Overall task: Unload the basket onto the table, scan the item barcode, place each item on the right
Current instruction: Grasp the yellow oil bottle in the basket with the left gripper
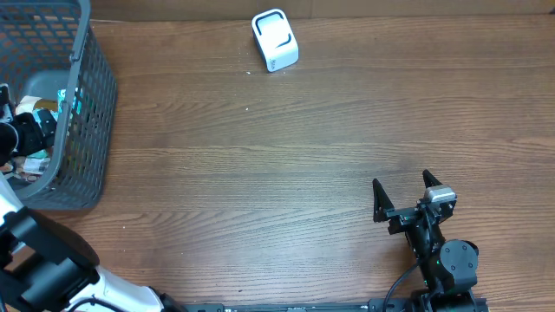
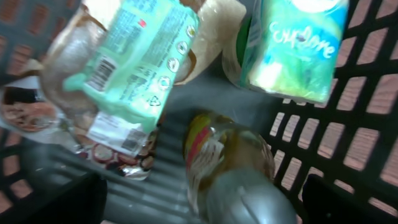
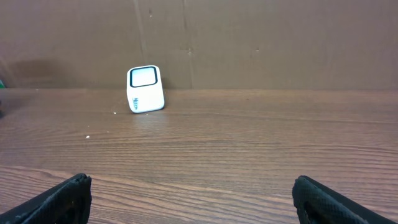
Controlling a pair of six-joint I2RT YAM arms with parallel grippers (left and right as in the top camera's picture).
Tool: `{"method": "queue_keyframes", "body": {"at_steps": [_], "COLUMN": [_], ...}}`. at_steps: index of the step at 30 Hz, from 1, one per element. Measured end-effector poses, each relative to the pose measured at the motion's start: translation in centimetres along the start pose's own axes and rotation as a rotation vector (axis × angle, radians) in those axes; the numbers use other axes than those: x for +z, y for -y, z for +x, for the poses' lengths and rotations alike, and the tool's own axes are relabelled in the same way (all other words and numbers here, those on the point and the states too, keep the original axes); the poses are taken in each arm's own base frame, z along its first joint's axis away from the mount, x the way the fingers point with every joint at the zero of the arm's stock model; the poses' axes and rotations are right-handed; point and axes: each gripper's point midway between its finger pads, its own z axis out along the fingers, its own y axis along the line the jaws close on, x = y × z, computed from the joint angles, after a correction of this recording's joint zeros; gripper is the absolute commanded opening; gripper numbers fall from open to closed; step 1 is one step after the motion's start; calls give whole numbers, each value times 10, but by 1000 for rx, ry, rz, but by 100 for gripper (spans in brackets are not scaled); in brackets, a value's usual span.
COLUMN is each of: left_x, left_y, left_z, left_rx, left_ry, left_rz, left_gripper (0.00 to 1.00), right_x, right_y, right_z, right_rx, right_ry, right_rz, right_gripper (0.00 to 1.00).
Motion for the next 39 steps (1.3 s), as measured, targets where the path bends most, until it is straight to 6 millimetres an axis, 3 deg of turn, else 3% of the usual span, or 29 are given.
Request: {"method": "queue_keyframes", "body": {"at_steps": [16,18,23,35,39], "left_x": [32,37,40,35,5], "left_y": [5,7,11,9,8], "left_z": [8,9,9,1,-21], "left_rx": [-8,-4,12,-6,-39], "left_ry": [-69,-79,-82,-57,38], "left_rz": [55,61,65,54,21], "left_gripper": [81,67,44,29,26], "right_x": [0,0,0,0,0], "right_y": [0,0,0,0,0], "right_z": [0,0,0,0,0], "right_rx": [0,0,0,0,0], "right_ry": [-1,0,0,-1,0], "right_rz": [0,0,0,0,0], "right_gripper": [100,100,100,100,100]}}
